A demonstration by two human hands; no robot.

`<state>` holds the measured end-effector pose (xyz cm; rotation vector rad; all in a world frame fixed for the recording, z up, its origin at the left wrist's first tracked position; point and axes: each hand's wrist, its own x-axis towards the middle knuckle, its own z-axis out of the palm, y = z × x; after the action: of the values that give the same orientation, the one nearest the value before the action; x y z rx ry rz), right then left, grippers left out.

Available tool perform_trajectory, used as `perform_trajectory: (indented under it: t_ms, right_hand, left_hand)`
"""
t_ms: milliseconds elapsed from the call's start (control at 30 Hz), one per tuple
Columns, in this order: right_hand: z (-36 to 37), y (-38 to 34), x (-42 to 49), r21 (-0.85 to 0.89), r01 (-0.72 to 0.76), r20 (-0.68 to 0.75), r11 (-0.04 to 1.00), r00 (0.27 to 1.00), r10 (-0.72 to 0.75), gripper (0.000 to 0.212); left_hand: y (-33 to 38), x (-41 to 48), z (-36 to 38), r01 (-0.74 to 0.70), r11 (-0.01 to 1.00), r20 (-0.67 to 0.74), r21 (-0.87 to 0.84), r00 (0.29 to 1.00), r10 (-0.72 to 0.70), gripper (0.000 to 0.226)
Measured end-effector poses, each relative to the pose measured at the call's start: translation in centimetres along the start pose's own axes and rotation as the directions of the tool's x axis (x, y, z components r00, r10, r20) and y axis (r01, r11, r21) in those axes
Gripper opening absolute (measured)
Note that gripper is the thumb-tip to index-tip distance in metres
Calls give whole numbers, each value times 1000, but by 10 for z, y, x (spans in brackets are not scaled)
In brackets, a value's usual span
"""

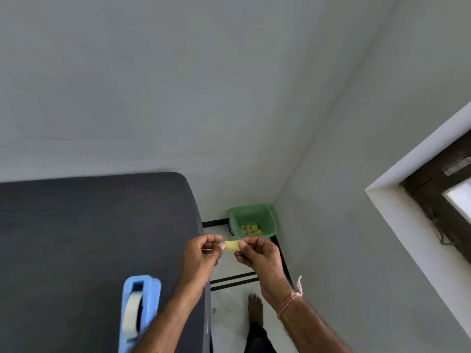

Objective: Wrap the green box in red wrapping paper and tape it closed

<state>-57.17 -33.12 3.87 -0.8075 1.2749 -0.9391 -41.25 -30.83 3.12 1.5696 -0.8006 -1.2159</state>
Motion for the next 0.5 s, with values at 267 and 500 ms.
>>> perform_trajectory:
  t_ms: [267,500]
  right_hand:
    - [-77,40,239,-103,-243,-236,965,948,214,10]
    - [-155,141,447,-206,-395,-357,896,882,307,13]
  left_hand:
    - [-63,156,118,210,942,-102,261,977,-189,8]
    - [-174,301,205,393,889,-173,233,917,-360,11]
